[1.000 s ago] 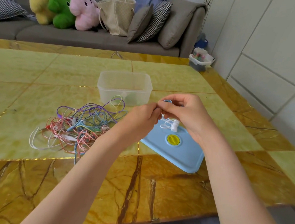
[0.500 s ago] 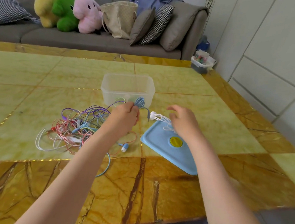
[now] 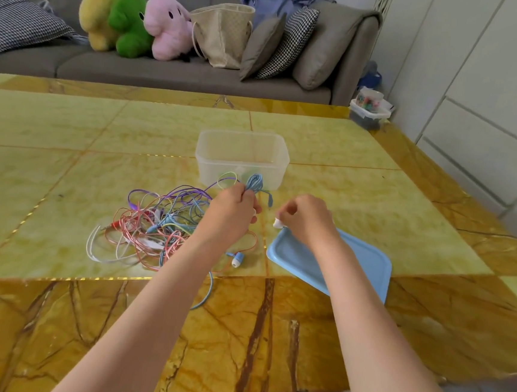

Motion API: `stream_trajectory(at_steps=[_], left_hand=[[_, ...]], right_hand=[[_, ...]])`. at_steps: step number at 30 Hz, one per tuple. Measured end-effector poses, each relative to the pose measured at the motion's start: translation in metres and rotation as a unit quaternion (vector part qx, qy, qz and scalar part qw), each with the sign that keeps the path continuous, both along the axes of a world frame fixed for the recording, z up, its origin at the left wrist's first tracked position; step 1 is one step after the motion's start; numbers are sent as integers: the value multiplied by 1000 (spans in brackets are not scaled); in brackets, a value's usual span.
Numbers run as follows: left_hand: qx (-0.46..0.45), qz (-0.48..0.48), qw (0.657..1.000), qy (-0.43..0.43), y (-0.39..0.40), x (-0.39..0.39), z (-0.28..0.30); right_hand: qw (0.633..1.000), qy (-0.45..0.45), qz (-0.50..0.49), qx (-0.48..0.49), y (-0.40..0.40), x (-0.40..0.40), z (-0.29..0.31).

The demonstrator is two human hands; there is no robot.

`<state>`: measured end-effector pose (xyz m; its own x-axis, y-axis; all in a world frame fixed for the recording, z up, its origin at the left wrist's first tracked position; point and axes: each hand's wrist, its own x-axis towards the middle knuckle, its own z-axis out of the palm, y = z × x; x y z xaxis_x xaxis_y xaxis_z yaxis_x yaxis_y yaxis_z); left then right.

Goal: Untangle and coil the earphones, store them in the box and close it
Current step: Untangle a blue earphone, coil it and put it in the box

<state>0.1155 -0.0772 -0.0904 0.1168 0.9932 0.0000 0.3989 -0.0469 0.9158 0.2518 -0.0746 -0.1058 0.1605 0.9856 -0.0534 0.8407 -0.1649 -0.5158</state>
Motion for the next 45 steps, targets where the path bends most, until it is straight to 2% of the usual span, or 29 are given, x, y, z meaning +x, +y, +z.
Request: stream_trajectory(at_steps=[3,5,9,12,18,23,27,29,32,35,38,40,42,43,45], left_hand=[[-35,21,998,-56,1,6,0],[-95,29,989,-112,1,11,-1],[-232,-9,937,-262,-4,24,-2],[-263,-8,909,-322,-7,34,-1],[-241,21,908,-343,-4,43,2],[-213,36,913,-345,-2,41,6],[-240,12,881,-408,-6,38,9],[-256,14,864,-433,-7,36,10],[-262,36,844,-467,-6,35,12],[-271,40,818,-507,-4,34,12],[-285,24,801,-526,-2,33,11],[-285,12,801,-526,-3,34,12],[-285,3,802,-525,-3,33,13],[-284,2,808,-516,-2,32,13],[-273,8,843,-464,0,27,12]], right_hand=[[999,32,3,19,-3,8,3],[996,77,-2,33,-6,14,7],[991,116,1,66,-11,21,11],[988,130,18,75,-15,19,10],[965,244,10,90,-20,30,19],[966,253,36,33,-29,42,28],[962,270,36,16,-33,48,27],[972,233,38,11,-33,49,24],[991,88,25,102,-31,48,22],[982,101,5,161,-32,50,30],[989,107,35,97,-35,43,35],[992,78,31,90,-36,37,31],[990,88,18,109,-34,34,27],[986,120,8,112,-33,33,27],[967,233,-13,106,-33,35,29]])
